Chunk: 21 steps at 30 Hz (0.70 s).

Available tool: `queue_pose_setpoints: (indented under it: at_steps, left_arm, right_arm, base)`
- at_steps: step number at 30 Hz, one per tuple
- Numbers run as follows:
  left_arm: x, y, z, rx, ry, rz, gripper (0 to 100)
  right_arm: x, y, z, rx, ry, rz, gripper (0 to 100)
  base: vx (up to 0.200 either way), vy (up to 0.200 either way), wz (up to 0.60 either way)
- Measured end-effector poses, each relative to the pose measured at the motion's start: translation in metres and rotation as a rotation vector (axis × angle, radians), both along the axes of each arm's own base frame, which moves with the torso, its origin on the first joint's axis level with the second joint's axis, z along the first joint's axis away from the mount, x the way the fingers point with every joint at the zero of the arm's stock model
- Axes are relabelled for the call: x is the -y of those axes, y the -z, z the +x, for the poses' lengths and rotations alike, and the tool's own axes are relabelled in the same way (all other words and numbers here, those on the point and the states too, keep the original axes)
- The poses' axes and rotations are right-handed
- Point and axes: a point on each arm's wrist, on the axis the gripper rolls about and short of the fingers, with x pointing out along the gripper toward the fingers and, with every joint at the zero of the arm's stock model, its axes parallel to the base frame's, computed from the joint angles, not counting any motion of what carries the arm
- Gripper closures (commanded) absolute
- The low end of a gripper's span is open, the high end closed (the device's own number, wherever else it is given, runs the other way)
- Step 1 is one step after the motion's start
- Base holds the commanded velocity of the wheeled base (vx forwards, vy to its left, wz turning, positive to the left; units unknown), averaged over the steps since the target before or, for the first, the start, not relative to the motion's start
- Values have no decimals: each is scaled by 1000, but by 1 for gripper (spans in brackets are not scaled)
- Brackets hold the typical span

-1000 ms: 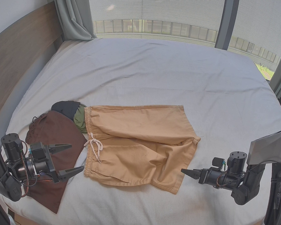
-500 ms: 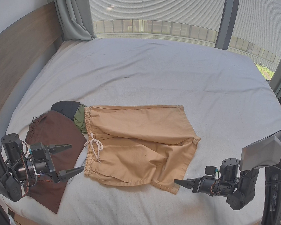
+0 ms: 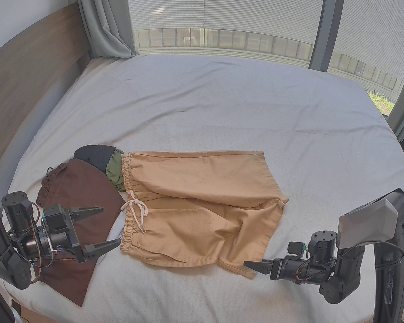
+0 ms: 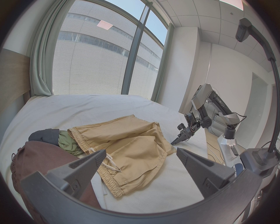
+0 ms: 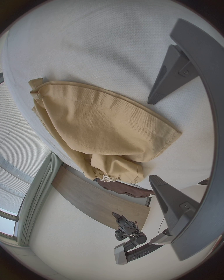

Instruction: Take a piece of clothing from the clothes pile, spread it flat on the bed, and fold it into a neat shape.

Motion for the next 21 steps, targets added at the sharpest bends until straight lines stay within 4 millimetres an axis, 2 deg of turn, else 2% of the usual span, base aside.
queue_pose_setpoints:
  at_steps: [8, 9, 21]
  left_arm:
    - [0, 1, 0, -2, 0, 0, 0]
    - [0, 1, 0, -3, 0, 0, 0]
    - [0, 1, 0, -6, -1, 0, 0]
  right_arm:
    - [-5, 2, -1, -11, -12, 6, 0]
    - [-5, 2, -1, -11, -13, 6, 100]
    - [-4, 4, 0, -18, -6, 2, 100]
  base:
    - [0, 0, 0]
    - [0, 0, 0]
    - [0, 0, 0]
